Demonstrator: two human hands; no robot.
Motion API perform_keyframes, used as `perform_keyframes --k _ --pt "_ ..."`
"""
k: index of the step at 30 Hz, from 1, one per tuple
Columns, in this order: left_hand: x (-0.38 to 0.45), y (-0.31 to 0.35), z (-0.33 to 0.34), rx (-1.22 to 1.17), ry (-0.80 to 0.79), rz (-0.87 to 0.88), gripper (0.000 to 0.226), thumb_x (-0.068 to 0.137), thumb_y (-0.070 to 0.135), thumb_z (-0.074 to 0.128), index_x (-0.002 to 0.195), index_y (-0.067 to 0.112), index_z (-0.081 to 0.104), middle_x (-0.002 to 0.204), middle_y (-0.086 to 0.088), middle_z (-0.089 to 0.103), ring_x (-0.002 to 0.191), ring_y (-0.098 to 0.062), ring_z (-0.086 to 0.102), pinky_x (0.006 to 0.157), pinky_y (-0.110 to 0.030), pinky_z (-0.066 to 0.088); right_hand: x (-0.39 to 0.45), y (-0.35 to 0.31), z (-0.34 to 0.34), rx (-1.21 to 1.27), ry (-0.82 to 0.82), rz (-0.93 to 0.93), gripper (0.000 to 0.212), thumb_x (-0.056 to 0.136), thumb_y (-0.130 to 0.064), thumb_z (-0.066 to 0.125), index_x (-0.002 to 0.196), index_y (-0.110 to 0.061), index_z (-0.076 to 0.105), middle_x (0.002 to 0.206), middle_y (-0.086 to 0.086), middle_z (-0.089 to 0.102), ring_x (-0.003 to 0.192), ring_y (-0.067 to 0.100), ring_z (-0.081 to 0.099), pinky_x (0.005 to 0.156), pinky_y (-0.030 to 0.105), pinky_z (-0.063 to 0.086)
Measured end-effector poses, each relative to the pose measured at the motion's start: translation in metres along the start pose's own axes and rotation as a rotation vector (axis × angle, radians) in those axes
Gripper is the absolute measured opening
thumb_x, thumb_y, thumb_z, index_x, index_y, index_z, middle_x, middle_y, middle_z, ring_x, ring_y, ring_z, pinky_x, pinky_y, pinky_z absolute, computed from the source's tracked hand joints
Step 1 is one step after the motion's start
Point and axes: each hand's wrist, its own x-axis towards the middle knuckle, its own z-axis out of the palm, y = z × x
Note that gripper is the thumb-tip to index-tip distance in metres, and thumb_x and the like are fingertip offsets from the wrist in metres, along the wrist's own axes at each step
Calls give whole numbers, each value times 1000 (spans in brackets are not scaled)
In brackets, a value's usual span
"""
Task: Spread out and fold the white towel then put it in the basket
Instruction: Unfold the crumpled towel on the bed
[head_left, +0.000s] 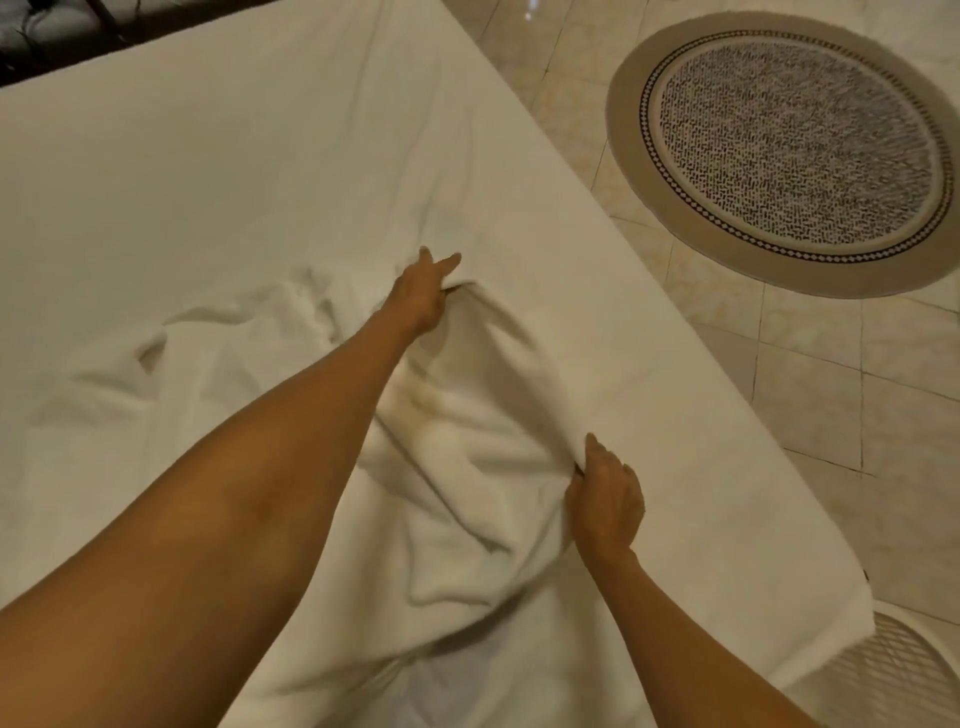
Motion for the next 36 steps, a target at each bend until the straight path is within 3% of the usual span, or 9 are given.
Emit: perform_keyframes --k 5,7,9,11,14,21,24,29,36 --pt "34 73 33 -163 -30 48 54 99 4 36 149 20 28 157 -19 20 145 -33 22 119 -35 17 40 48 -13 -156 16 0 56 52 18 73 107 8 66 87 24 72 73 35 71 75 48 57" --pt "44 106 46 -240 -26 99 53 99 6 39 149 19 29 155 -20 23 143 -33 26 119 -35 20 50 65 -18 -222 -12 54 64 59 14 70 121 7 58 103 26 69 92 37 68 91 52 49" --pt "47 134 61 -287 -73 153 62 99 11 44 152 20 15 158 -21 12 145 -34 22 118 -36 19 54 78 -22 -374 -83 114 78 72 2 67 142 3 33 134 26 51 125 35 50 110 52 28" --pt "44 146 79 -281 -153 190 82 96 18 54 152 19 -6 159 -21 -3 147 -33 16 118 -38 20 53 85 -17 -442 -147 168 84 83 -4 57 150 0 6 153 24 24 142 34 25 116 50 12" --pt "36 132 107 -159 -221 208 92 95 22 56 150 13 -17 159 -20 -13 149 -31 7 118 -39 19 52 83 -5 -377 -147 85 79 84 1 47 150 -3 4 157 22 10 145 34 14 116 51 10" --pt "30 49 133 364 -305 144 64 102 36 28 153 9 0 161 -13 -6 150 -26 0 119 -50 11 57 87 29 -309 -501 -25 59 102 -33 19 151 -13 -7 160 8 -6 148 23 1 119 45 7" --pt "30 31 132 403 -293 195 61 103 36 25 152 7 5 161 -14 -1 149 -24 5 119 -50 13 59 93 35 -329 -472 -30 61 100 -41 14 151 -14 -6 160 8 -5 148 22 2 119 47 2" --pt "46 0 105 421 -10 280 57 98 30 43 146 3 29 146 -16 41 133 -31 41 108 -43 33 78 76 28 -277 -385 -71 76 89 -57 -3 152 -14 2 160 7 3 148 20 4 117 43 -4" --pt "61 -52 62 388 108 368 51 90 -3 50 139 3 43 139 -18 48 116 -38 54 90 -45 47 177 11 32 -261 -319 -267 63 100 -39 28 152 -12 2 160 11 -2 148 24 3 118 43 7"
